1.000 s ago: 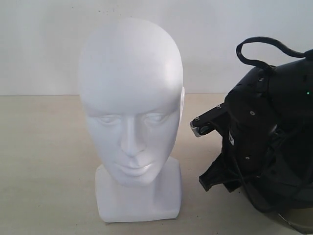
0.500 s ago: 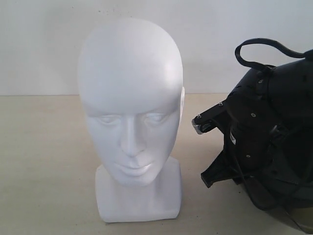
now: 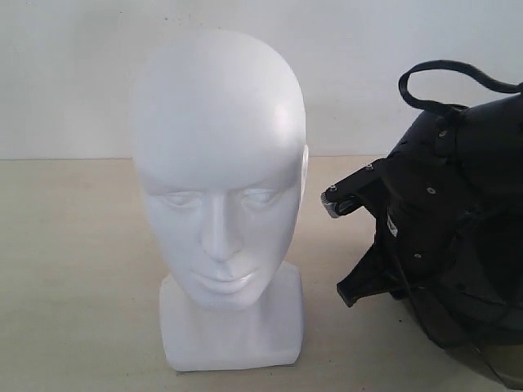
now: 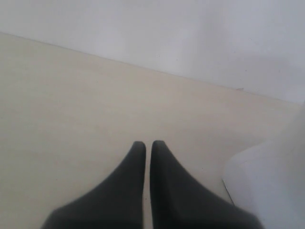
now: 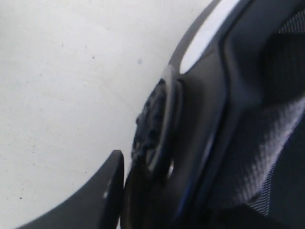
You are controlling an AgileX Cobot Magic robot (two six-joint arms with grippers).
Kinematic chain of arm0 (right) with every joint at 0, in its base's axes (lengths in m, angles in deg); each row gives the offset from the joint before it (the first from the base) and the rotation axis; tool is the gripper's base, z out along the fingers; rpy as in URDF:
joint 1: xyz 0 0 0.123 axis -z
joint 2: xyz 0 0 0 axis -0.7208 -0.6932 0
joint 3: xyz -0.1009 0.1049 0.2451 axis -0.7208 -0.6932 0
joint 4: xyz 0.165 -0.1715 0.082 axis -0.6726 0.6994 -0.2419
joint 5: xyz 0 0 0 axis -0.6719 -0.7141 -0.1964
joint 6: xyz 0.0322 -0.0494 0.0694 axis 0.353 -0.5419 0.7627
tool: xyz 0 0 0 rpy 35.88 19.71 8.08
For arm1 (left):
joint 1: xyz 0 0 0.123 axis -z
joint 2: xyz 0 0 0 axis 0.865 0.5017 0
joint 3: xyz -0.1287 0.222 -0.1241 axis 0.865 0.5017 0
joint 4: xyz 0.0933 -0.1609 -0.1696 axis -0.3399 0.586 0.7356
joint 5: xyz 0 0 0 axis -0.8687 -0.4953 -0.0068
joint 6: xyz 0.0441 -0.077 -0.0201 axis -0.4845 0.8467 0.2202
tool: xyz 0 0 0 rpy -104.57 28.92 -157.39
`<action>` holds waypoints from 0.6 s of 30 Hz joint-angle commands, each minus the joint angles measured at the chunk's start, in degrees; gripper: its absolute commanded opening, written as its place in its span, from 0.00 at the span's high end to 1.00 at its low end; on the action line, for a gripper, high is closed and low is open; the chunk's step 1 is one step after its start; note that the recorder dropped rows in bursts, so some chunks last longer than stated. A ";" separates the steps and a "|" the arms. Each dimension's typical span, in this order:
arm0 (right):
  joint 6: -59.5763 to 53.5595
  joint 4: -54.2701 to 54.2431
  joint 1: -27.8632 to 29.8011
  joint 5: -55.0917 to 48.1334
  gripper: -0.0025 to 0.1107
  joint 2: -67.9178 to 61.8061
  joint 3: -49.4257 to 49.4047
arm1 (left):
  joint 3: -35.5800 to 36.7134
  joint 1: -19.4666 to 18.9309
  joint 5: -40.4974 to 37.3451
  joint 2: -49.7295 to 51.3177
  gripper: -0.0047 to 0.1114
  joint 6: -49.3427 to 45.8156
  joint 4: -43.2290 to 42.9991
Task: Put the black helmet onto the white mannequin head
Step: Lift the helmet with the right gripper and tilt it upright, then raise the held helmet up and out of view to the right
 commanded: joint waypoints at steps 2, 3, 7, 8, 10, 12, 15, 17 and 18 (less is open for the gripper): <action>0.45 4.88 -0.05 0.97 0.98 8.53 0.23 | 0.16 0.25 0.10 -0.22 0.92 -0.18 0.52; 0.56 5.16 -0.05 2.03 0.98 10.79 0.23 | 0.16 0.25 0.10 -0.22 0.92 -0.18 0.52; 0.69 6.15 -0.05 4.21 0.98 14.94 0.23 | 0.16 0.25 0.10 -0.22 0.92 -0.18 0.52; 0.78 6.60 -0.05 4.83 0.98 16.21 0.23 | 0.16 0.25 0.10 -0.22 0.92 -0.18 0.52; 0.78 7.01 -0.05 5.68 0.98 17.95 0.23 | 0.16 0.25 0.10 -0.22 0.92 -0.18 0.52; 1.08 7.39 0.05 7.10 0.98 19.85 0.23 | 0.16 0.25 0.10 -0.22 0.92 -0.18 0.52; 2.86 9.13 0.06 8.33 0.98 22.08 0.23 | 0.16 0.25 0.10 -0.22 0.92 -0.18 0.52; 4.72 10.70 0.06 8.80 0.98 23.38 0.23 | 0.16 0.25 0.10 -0.22 0.92 -0.18 0.52; 5.51 11.61 0.06 9.11 0.98 24.11 0.23 | 0.16 0.25 0.10 -0.22 0.92 -0.18 0.52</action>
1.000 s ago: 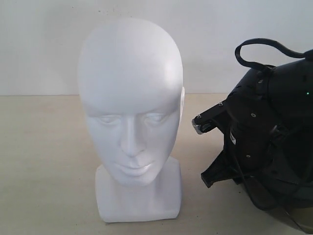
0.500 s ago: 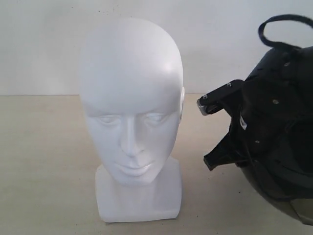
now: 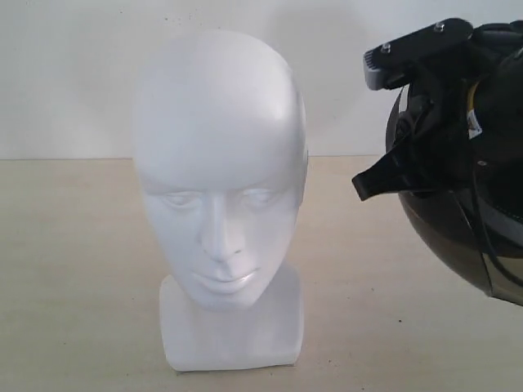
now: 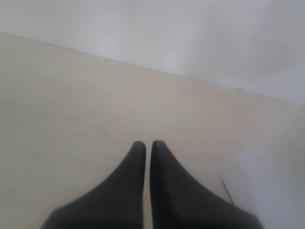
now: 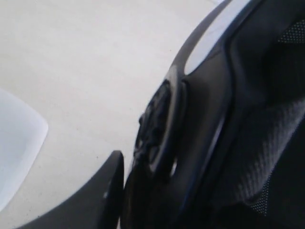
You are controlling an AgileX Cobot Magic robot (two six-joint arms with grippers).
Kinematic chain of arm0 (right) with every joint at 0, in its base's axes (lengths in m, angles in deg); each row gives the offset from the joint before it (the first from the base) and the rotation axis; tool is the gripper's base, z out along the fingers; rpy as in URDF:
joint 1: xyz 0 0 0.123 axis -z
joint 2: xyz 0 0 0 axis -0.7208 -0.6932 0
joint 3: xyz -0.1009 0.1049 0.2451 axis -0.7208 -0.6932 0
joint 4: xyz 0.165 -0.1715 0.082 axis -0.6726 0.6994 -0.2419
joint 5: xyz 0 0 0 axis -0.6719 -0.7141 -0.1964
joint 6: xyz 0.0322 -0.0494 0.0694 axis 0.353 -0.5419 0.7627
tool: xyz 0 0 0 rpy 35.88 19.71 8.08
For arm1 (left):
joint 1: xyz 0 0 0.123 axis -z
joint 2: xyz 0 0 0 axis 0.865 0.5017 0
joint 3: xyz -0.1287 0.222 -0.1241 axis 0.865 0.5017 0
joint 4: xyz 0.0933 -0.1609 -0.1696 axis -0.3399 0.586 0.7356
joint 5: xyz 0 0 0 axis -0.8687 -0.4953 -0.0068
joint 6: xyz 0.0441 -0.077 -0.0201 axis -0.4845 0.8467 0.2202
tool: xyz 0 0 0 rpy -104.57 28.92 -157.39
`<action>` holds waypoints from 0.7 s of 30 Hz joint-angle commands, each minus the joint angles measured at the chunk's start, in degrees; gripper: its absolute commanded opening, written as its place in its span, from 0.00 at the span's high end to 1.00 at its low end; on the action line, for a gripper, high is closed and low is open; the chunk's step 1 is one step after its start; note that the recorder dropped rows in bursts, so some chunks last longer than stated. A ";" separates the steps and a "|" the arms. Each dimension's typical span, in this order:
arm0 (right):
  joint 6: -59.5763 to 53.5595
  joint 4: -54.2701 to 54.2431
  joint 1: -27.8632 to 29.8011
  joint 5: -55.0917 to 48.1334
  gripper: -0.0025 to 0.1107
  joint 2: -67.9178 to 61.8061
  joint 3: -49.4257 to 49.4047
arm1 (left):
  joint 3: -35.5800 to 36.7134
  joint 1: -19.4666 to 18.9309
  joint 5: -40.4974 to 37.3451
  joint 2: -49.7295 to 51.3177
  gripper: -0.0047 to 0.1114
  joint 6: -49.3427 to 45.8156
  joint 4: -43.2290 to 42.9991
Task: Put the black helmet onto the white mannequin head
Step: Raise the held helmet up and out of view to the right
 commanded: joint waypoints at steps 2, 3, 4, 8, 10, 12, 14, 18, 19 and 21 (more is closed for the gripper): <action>3.09 8.05 0.06 4.02 0.98 4.68 0.32 | 0.16 0.25 0.10 -0.22 0.92 -0.18 0.52; 4.01 8.72 0.06 4.81 0.98 5.40 0.32 | 0.16 0.25 0.10 -0.22 0.92 -0.18 0.52; 4.70 9.25 0.06 5.70 0.98 6.15 0.42 | 0.16 0.25 0.10 -0.22 0.92 -0.18 0.52; 5.59 9.81 0.06 7.17 0.98 8.45 1.30 | 0.16 0.25 0.10 -0.22 0.92 -0.18 0.52; 5.59 9.81 0.06 5.93 0.98 8.88 2.86 | 0.16 0.25 0.10 -0.22 0.92 -0.18 0.52; 5.59 9.81 0.06 4.87 0.98 9.01 4.97 | 0.16 0.25 0.10 -0.22 0.92 -0.18 0.52; 5.36 9.81 0.06 4.72 0.98 9.01 6.67 | 0.16 0.25 0.10 -0.22 0.92 -0.18 0.52; 4.94 10.08 0.06 4.96 0.98 9.01 10.48 | 0.16 0.25 0.10 -0.22 0.92 -0.18 0.52; 4.94 10.72 0.06 5.06 0.98 9.01 11.17 | 0.16 0.25 0.10 -0.22 0.92 -0.18 0.52; 4.94 11.93 0.06 5.83 0.98 9.01 12.22 | 0.16 0.25 0.10 -0.22 0.92 -0.18 0.52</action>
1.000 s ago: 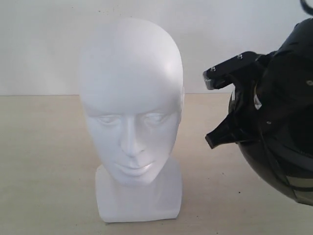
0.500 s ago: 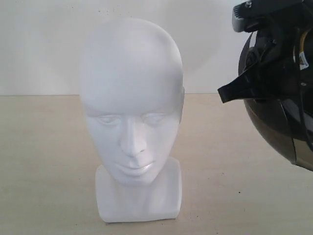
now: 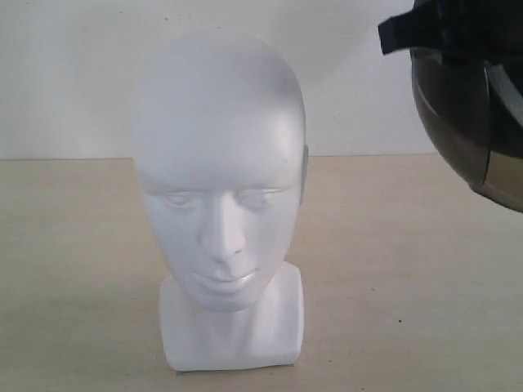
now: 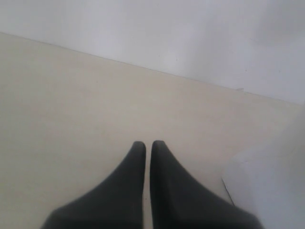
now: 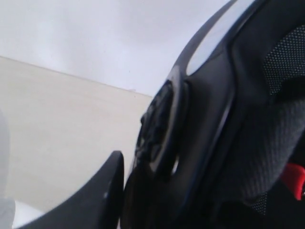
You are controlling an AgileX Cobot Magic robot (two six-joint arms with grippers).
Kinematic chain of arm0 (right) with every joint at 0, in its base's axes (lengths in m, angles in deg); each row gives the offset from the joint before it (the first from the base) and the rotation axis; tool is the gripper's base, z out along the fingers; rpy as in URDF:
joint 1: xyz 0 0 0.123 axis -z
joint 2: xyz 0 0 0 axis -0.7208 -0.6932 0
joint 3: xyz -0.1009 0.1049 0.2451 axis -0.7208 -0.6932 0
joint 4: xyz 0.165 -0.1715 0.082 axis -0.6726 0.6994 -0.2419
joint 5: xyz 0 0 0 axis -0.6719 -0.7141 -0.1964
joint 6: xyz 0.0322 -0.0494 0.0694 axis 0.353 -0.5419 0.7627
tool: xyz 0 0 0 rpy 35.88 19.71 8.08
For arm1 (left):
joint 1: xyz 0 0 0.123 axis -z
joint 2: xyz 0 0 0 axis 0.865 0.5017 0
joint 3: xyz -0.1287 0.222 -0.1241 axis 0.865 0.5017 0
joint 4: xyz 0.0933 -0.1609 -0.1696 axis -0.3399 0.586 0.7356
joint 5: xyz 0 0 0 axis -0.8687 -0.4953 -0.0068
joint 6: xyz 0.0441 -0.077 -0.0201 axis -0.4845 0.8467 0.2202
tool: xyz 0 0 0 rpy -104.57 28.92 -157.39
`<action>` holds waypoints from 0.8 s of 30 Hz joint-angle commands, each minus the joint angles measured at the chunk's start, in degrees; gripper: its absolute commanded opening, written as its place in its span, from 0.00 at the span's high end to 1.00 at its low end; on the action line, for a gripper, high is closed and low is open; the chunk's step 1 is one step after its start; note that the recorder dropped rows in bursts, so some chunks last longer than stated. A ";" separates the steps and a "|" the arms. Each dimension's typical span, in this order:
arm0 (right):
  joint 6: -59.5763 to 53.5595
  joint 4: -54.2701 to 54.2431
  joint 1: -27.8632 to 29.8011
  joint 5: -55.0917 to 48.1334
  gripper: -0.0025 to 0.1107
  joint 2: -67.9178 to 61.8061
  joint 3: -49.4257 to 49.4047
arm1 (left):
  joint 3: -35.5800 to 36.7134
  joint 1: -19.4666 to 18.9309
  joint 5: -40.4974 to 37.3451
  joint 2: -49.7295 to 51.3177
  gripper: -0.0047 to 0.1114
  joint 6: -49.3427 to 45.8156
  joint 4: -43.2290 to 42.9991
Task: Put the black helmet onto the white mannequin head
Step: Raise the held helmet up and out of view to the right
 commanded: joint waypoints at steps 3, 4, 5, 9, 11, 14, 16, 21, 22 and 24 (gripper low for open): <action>-1.35 9.35 0.06 7.63 0.98 1.88 3.58 | 0.16 0.25 0.10 -0.22 0.92 -0.18 0.52; -1.20 9.84 0.06 9.13 0.98 2.07 3.58 | 0.16 0.25 0.10 -0.22 0.92 -0.18 0.52; -1.11 10.64 0.06 11.79 0.98 2.50 3.58 | 0.16 0.25 0.10 -0.22 0.92 -0.18 0.52; -1.08 12.61 0.06 18.83 0.98 3.83 3.33 | 0.16 0.25 0.10 -0.22 0.92 -0.18 0.52; 2.38 14.96 0.06 19.22 0.98 4.73 3.33 | 0.16 0.25 0.10 -0.22 0.92 -0.18 0.52; 11.25 24.64 0.06 19.65 0.98 6.64 2.63 | 0.16 0.25 0.10 -0.22 0.92 -0.18 0.52; 16.69 29.77 0.06 19.68 0.98 8.79 0.22 | 0.16 0.25 0.10 -0.22 0.92 -0.18 0.52; 17.73 31.37 0.06 19.32 0.98 10.59 -4.41 | 0.16 0.25 0.10 -0.22 0.92 -0.18 0.52; 17.72 31.37 0.06 19.43 0.98 10.59 -4.71 | 0.16 0.25 0.10 -0.22 0.92 -0.18 0.52; 17.86 31.37 0.06 19.75 0.98 10.59 -5.28 | 0.16 0.25 0.10 -0.22 0.92 -0.18 0.52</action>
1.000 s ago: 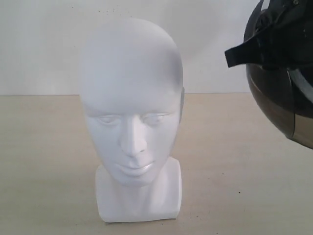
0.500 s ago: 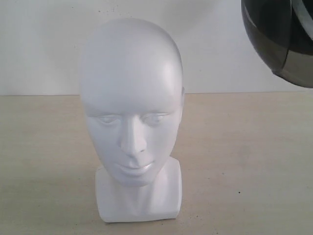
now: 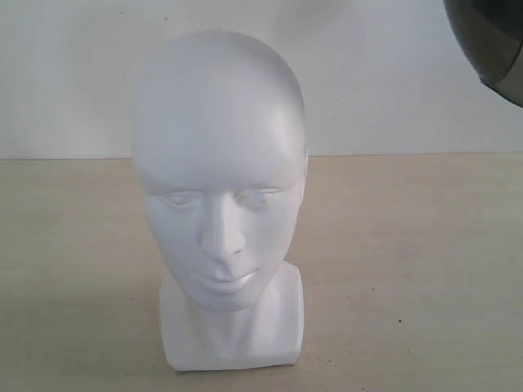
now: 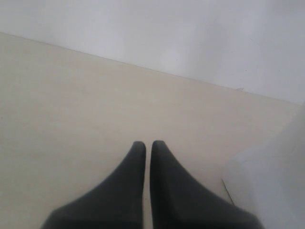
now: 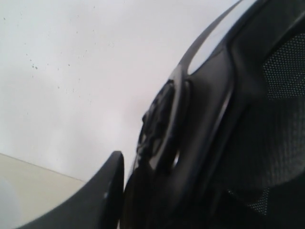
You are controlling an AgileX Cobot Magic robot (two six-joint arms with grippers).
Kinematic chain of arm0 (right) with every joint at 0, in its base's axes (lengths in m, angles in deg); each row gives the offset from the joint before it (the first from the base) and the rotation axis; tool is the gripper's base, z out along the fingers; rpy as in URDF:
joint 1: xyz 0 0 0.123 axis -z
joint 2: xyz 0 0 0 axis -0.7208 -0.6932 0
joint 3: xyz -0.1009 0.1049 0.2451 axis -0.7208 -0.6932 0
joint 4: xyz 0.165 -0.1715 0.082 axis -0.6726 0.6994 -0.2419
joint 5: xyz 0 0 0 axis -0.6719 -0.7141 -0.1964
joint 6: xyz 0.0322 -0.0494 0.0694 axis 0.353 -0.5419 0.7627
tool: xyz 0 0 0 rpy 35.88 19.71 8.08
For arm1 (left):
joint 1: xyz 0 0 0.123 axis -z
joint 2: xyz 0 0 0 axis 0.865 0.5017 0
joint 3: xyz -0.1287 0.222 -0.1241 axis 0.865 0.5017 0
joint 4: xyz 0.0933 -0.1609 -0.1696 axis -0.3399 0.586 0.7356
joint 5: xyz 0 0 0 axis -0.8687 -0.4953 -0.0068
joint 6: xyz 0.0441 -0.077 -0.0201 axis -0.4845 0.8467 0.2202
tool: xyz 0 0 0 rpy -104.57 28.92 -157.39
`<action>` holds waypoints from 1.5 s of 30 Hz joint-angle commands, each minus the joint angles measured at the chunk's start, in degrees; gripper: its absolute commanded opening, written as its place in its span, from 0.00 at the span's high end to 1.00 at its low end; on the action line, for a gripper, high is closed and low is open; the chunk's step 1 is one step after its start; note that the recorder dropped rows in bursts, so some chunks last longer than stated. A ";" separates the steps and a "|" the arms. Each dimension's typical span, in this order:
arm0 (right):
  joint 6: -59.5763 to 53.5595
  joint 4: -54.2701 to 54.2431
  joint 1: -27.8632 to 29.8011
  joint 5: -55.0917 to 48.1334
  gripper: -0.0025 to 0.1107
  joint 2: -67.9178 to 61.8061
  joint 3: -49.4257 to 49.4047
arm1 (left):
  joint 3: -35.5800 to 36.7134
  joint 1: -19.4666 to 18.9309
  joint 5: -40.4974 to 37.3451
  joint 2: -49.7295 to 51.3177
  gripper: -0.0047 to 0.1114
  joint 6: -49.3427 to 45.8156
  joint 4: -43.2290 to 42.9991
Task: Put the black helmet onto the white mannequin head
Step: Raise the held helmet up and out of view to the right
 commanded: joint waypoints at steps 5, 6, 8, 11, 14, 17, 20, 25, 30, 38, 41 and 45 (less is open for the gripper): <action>-0.57 6.94 0.06 5.75 0.98 1.03 -2.66 | 0.16 0.25 0.10 -0.22 0.92 -0.18 0.52; 0.69 8.39 0.06 6.37 0.98 1.03 -3.17 | 0.16 0.25 0.10 -0.22 0.92 -0.18 0.52; 3.99 12.04 0.06 6.70 0.98 1.03 -3.63 | 0.16 0.25 0.10 -0.22 0.92 -0.18 0.52; 7.32 15.01 0.06 6.17 0.98 1.03 -3.63 | 0.16 0.25 0.10 -0.22 0.92 -0.18 0.52; 8.11 15.53 0.06 5.79 0.98 1.03 -3.63 | 0.16 0.25 0.10 -0.22 0.92 -0.18 0.52; 11.21 15.40 0.06 6.11 0.98 1.03 -3.63 | 0.16 0.25 0.10 -0.22 0.92 -0.18 0.52; 11.06 15.40 0.06 5.66 0.98 1.03 -3.63 | 0.16 0.25 0.10 -0.22 0.92 -0.18 0.52; 5.61 13.08 0.06 2.72 0.98 1.03 -3.63 | 0.16 0.25 0.10 -0.22 0.92 -0.18 0.52; -7.01 4.85 0.06 2.10 0.98 1.03 -3.63 | 0.16 0.25 0.10 -0.22 0.92 -0.18 0.52; -33.63 -11.46 0.06 -15.83 0.98 0.81 -3.47 | 0.16 0.25 0.10 -0.22 0.92 -0.18 0.52; -35.74 -17.91 0.06 -25.71 0.98 -0.72 -2.23 | 0.16 0.25 0.10 -0.22 0.92 -0.18 0.52; -37.45 -25.92 0.06 -30.77 0.98 -3.82 0.90 | 0.16 0.25 0.10 -0.22 0.92 -0.18 0.52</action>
